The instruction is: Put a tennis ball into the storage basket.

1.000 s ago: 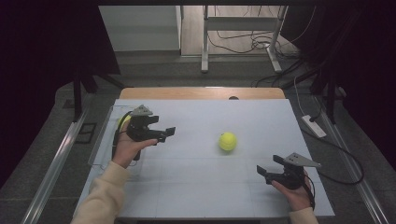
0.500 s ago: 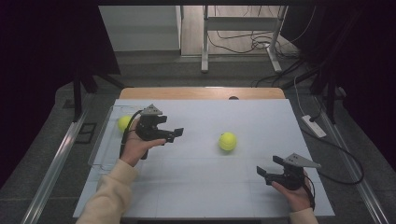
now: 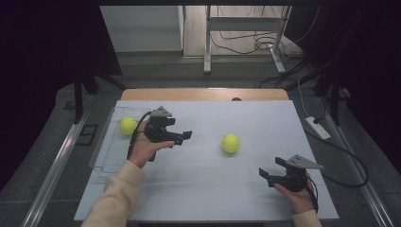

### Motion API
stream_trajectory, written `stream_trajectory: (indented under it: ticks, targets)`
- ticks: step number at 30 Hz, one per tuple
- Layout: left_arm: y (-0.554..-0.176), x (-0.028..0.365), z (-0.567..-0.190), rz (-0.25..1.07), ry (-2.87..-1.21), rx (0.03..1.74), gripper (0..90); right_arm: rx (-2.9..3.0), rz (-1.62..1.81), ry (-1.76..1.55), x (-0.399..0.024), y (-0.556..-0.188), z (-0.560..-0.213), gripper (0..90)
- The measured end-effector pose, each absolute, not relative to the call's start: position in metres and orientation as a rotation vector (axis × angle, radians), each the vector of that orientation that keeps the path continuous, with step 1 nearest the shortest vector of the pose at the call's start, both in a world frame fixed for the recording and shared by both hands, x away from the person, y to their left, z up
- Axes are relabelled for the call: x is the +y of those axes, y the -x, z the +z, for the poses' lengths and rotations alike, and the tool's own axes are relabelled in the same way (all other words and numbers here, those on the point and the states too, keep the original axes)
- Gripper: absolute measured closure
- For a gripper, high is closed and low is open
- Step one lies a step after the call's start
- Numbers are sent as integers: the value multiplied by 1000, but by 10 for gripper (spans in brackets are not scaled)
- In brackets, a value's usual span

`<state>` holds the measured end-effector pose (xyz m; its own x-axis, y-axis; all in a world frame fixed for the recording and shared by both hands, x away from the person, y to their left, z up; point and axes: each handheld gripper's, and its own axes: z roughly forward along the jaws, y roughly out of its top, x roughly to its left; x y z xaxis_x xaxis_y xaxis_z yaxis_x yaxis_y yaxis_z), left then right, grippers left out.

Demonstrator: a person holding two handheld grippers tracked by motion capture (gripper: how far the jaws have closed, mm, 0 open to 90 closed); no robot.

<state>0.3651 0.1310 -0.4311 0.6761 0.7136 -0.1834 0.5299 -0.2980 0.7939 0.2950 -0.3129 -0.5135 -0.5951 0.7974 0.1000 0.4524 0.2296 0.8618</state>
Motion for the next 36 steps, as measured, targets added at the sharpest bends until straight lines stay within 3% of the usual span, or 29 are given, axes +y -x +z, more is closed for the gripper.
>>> stream_trajectory:
  ticks: [36]
  targets:
    - [-375,75,-430,186,-2020,868,107,2151,1308,-1152,-313,-294,-514,132]
